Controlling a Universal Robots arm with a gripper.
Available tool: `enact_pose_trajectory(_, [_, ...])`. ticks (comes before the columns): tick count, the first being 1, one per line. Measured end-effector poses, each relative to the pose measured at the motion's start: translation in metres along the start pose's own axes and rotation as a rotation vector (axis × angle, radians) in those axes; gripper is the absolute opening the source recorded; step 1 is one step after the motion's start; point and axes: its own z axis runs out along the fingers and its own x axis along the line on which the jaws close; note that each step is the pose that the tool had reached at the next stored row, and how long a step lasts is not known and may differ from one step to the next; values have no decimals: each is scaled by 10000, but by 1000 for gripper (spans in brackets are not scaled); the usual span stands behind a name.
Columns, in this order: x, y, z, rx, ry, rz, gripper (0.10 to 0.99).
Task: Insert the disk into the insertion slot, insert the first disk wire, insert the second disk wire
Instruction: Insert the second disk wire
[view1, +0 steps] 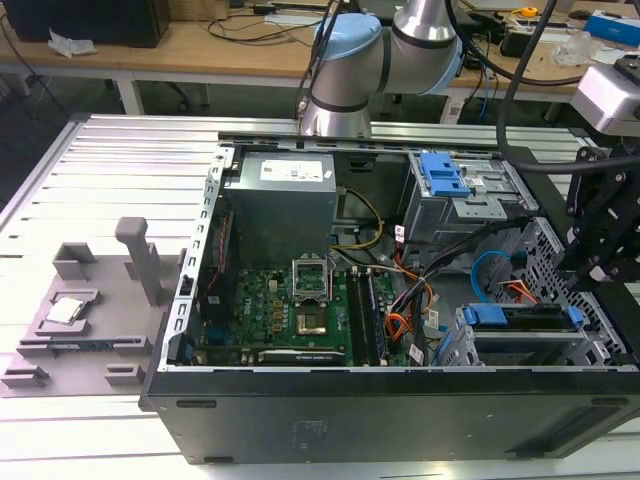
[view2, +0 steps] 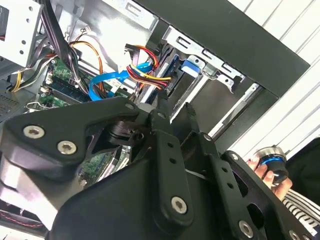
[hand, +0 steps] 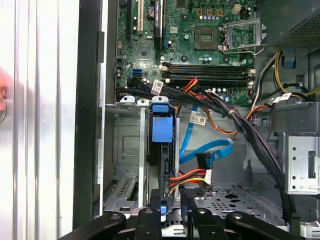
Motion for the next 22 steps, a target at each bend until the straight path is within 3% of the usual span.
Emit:
enact_pose_trajectory(3, [-68, 29, -32, 4, 4, 2, 302])
enact_pose_trajectory(7, [-121, 122, -38, 8, 3, 2, 302])
enact_pose_trajectory(11, [-252, 201, -22, 8, 5, 1, 302])
enact_pose_trajectory(14, [-276, 344, 49, 8, 6, -70, 302])
enact_pose_trajectory(17, [-277, 357, 131, 14, 60, -856, 302])
enact_pose_trajectory(22, [-277, 356, 144, 14, 83, -926, 302])
